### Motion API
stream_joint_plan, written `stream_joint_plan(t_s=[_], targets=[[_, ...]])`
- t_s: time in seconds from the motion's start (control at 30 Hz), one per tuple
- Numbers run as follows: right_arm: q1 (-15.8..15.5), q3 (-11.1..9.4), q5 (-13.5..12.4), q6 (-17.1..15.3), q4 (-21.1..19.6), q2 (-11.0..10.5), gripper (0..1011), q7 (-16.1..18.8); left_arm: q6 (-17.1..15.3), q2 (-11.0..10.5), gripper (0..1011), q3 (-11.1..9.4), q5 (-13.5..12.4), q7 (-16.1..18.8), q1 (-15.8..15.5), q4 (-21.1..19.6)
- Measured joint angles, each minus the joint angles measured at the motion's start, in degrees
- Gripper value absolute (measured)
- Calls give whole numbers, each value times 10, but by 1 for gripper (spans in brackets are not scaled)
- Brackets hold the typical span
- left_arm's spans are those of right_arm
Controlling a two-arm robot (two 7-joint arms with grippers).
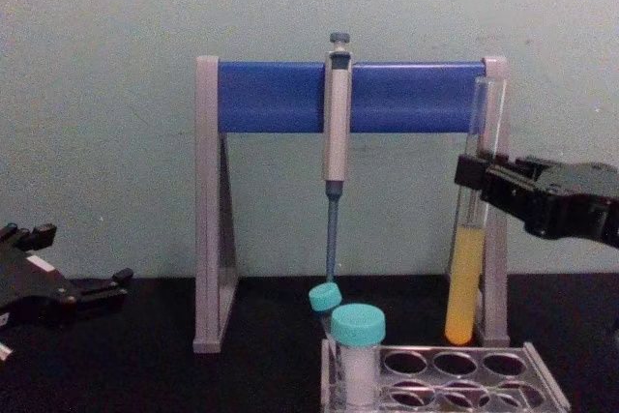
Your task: Pick up the test tube from the test tube rack, shake it, then place it back into the test tube rack.
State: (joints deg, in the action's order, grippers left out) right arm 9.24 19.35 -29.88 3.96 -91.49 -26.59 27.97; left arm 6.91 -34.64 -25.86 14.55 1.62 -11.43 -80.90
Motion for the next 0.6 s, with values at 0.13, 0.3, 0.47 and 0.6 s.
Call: stream_joint_plan(t_s=[0.13,0.3,0.47,0.6], targets=[[2,4,4,1,9,2,221,-1,0,0,1010,0,0,0,0,0],[6,7,7,3,19,5,221,0,0,0,1010,0,0,0,0,0],[9,9,10,5,28,7,221,1,0,0,1010,0,0,0,0,0],[10,10,11,6,34,8,221,3,0,0,1010,0,0,0,0,0]])
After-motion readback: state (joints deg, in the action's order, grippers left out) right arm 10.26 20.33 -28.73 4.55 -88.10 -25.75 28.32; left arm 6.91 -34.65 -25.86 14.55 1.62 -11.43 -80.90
